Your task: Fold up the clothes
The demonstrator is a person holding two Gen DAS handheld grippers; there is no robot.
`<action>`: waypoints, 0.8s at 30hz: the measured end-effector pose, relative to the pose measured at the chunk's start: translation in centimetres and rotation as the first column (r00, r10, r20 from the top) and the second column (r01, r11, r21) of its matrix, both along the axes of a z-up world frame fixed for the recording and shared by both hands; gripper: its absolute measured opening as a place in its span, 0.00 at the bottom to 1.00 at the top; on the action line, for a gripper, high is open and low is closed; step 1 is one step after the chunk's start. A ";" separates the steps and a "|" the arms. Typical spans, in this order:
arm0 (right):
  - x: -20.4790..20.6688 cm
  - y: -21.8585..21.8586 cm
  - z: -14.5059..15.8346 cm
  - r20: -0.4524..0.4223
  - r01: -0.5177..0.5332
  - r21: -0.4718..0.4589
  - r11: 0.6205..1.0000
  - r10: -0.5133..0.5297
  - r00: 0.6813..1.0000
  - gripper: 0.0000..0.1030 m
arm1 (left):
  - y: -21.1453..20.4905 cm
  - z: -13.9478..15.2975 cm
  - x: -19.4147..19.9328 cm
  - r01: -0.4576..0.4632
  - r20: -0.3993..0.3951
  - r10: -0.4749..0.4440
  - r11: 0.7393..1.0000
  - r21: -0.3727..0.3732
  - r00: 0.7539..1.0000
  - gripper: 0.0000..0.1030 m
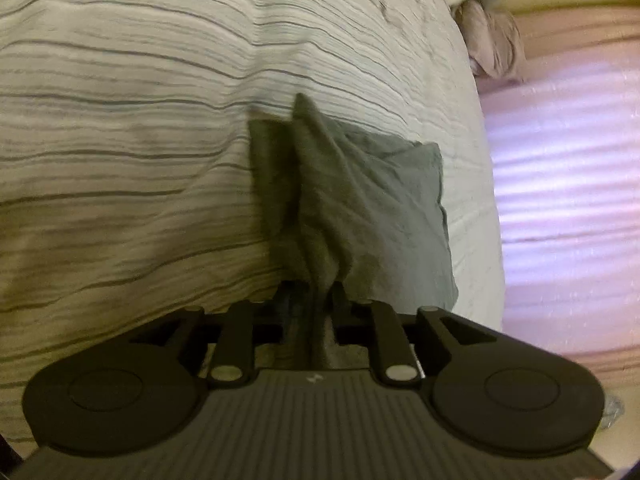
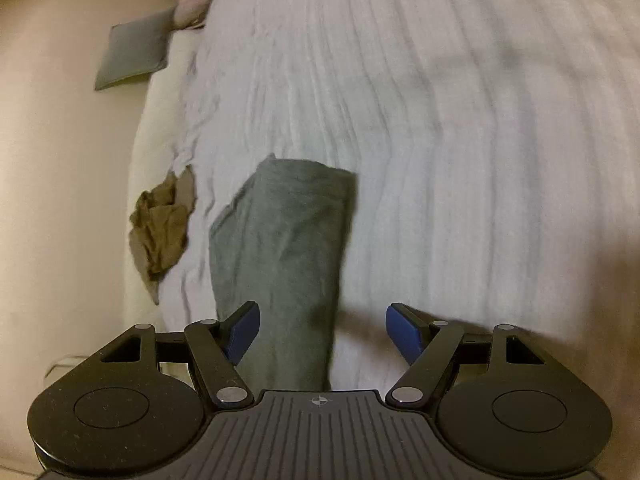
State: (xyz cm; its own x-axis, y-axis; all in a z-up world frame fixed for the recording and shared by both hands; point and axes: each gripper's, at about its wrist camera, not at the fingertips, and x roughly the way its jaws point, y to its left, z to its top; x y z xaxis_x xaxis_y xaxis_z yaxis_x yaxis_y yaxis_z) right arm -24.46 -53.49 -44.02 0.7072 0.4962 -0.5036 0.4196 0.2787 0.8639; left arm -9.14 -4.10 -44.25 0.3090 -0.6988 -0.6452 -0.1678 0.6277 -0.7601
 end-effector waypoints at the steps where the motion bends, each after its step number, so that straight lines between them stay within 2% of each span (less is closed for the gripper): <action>1: 0.7 0.0 -0.5 0.002 -0.006 0.007 1.000 0.006 1.000 0.72 | 0.0 -0.2 0.1 -0.009 0.000 0.009 1.000 -0.002 1.000 0.15; 3: 1.9 0.1 -1.1 -0.007 -0.008 0.025 1.000 0.008 1.000 0.34 | 0.0 -0.1 0.6 -0.005 0.011 0.005 1.000 -0.009 1.000 0.12; 4: 2.1 0.4 -1.2 -0.013 -0.011 0.016 1.000 0.011 1.000 0.06 | 0.0 0.0 0.9 -0.001 0.017 0.001 1.000 -0.012 1.000 0.05; 6: 2.3 0.9 -0.9 -0.024 -0.016 -0.029 0.999 0.016 1.000 0.05 | -0.3 1.0 1.7 0.049 0.039 -0.049 0.999 -0.001 0.998 0.03; 8: 1.1 1.2 0.3 -0.007 0.025 -0.061 0.998 -0.025 1.000 0.04 | -0.1 2.3 2.5 0.106 0.068 -0.106 0.994 0.006 0.992 0.02; 11: -2.3 3.0 3.0 -0.024 0.068 -0.039 0.997 -0.069 0.997 0.03 | 0.8 4.7 4.0 0.196 0.127 -0.199 0.980 0.033 0.972 0.02; 13: -4.8 4.8 4.9 -0.046 0.074 -0.034 0.997 -0.076 0.996 0.03 | 1.9 5.5 5.3 0.227 0.129 -0.231 0.973 0.045 0.964 0.02; 16: -6.9 7.4 5.3 -0.129 0.020 -0.021 1.000 -0.022 0.991 0.05 | 2.4 5.2 6.6 0.288 0.104 -0.307 0.943 0.168 0.946 0.07; 17: -7.1 7.7 5.2 -0.174 -0.014 -0.055 0.998 0.004 0.985 0.26 | 2.6 4.8 7.0 0.294 0.083 -0.317 0.932 0.211 0.945 0.10; 18: -7.2 7.8 5.2 -0.221 -0.046 -0.100 0.994 0.022 0.975 0.43 | 3.1 4.5 7.0 0.289 0.081 -0.312 0.933 0.216 0.947 0.11; 19: -7.4 7.4 5.6 -0.224 -0.058 -0.145 0.988 0.024 0.974 0.66 | 3.5 4.4 7.3 0.279 0.089 -0.300 0.940 0.195 0.950 0.17; 20: -7.5 6.8 6.1 -0.205 -0.058 -0.190 0.980 0.018 0.979 0.67 | 3.9 4.2 7.3 0.264 0.099 -0.284 0.948 0.179 0.954 0.27; 22: -6.5 5.2 7.4 -0.153 -0.074 -0.273 0.959 0.033 0.988 0.67 | 4.4 3.8 7.6 0.244 0.113 -0.262 0.958 0.152 0.958 0.34; 24: -5.0 3.2 8.5 -0.093 -0.086 -0.356 0.931 0.056 0.994 0.67 | 4.8 3.1 7.7 0.237 0.112 -0.252 0.962 0.132 0.961 0.36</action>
State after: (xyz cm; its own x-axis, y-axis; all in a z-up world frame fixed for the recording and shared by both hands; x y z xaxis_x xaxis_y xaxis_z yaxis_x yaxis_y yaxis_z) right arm -29.46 -50.25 -35.51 0.6270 0.3195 -0.7105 0.4504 0.5955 0.6652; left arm -1.44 0.68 -41.11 0.2218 -0.6860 -0.6930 0.0947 0.7225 -0.6849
